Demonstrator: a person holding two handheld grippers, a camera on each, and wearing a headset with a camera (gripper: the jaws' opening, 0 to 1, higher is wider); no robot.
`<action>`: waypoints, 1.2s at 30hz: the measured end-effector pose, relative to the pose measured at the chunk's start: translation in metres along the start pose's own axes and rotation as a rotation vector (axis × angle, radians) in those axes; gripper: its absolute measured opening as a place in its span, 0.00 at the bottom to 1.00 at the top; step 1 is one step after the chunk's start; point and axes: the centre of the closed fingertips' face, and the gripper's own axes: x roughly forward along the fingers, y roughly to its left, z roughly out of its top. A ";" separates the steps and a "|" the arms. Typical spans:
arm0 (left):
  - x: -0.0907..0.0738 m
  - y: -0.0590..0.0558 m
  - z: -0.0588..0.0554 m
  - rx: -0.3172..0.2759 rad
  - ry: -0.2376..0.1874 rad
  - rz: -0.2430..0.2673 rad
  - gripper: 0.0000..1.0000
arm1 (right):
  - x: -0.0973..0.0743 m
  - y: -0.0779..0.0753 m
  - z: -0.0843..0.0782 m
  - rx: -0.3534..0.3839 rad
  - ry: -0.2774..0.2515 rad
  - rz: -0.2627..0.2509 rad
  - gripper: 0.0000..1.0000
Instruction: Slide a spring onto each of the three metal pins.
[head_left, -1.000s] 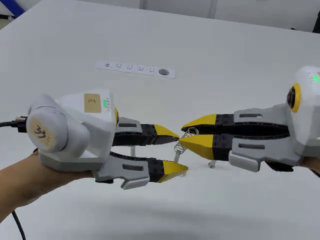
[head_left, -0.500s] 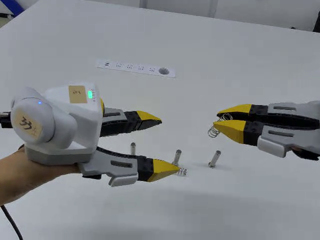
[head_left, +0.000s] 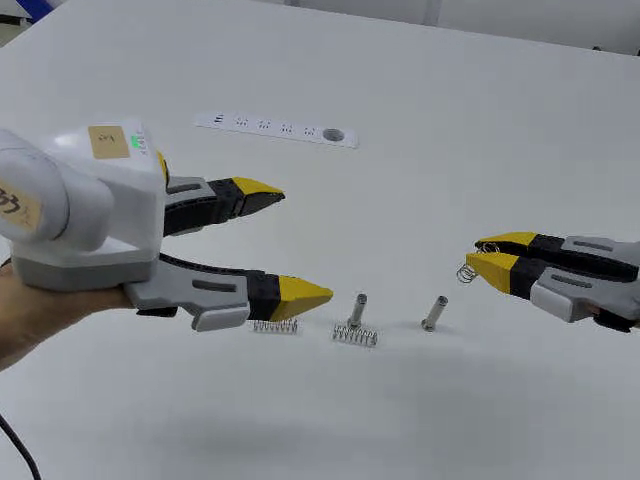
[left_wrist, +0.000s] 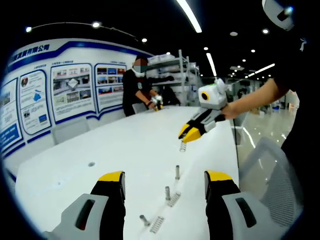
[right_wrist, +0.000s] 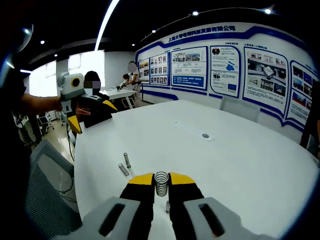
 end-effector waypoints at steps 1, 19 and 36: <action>-0.001 0.002 -0.001 -0.005 0.002 0.006 0.66 | 0.002 -0.002 -0.003 0.003 0.004 -0.007 0.11; -0.004 0.014 -0.006 -0.053 -0.003 0.044 0.77 | 0.028 -0.017 -0.039 0.071 0.053 -0.036 0.11; -0.017 0.025 -0.021 -0.103 0.016 0.100 0.87 | 0.036 -0.020 -0.052 0.115 0.070 -0.045 0.11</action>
